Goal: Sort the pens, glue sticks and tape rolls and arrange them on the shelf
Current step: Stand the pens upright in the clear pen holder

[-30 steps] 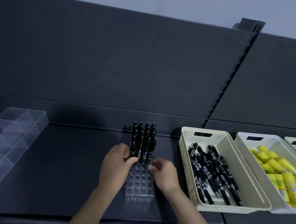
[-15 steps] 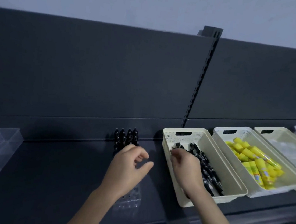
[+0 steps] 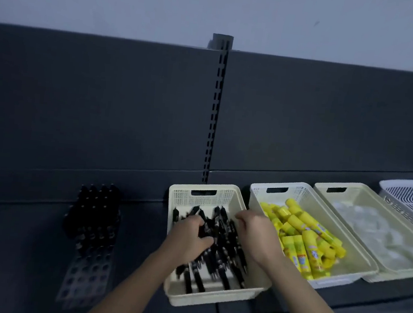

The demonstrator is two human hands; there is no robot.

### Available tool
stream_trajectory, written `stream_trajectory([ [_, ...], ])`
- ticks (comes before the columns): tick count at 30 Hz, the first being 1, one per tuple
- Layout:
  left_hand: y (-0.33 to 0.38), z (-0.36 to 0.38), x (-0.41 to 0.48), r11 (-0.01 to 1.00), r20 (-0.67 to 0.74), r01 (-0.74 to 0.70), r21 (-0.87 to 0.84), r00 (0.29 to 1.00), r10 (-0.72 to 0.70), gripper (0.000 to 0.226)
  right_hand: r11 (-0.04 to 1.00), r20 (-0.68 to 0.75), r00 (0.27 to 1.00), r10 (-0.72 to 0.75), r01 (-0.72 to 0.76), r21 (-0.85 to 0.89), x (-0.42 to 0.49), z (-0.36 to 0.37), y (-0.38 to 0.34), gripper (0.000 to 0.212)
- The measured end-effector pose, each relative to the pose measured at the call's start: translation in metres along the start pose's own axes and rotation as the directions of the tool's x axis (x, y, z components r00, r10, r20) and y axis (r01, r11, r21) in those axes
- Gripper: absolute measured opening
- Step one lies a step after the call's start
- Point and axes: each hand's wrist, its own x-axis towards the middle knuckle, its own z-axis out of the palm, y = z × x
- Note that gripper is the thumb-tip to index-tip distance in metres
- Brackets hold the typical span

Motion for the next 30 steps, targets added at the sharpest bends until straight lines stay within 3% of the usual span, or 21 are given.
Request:
stream_trajectory([
  [3,0.009,0.024,0.016,0.977,-0.033,0.136,0.164,0.991,-0.133,0.031,0.994,0.028,0.994,-0.107,0.107,-0.002,0.004,0.001,0.007,0.016],
  [11,0.033,0.062,0.032,0.859,-0.148,0.355,0.368,0.935,-0.323,0.081,0.959,0.090,0.963,-0.254,0.263,-0.108,0.000,0.014,0.013,0.015],
  [16,0.044,0.077,0.039,0.806,-0.216,0.490,0.333,0.871,-0.441,0.081,0.967,0.067,0.966,-0.250,0.253,-0.036,0.003,0.017,0.017,0.013],
  [20,0.036,0.078,0.047,0.879,-0.313,0.415,0.233,0.888,-0.336,0.053,0.974,0.021,0.975,-0.223,0.222,0.046,0.004,0.018,0.021,0.029],
  [26,0.027,0.069,0.045,0.929,-0.322,0.371,0.004,0.880,-0.350,0.055,0.962,-0.073,0.975,-0.212,0.221,0.158,0.004,0.018,0.022,0.021],
  [30,0.021,0.056,0.044,0.859,-0.314,0.312,-0.407,0.835,-0.452,0.029,0.964,-0.084,0.977,-0.196,0.208,0.164,0.004,0.018,0.022,0.020],
])
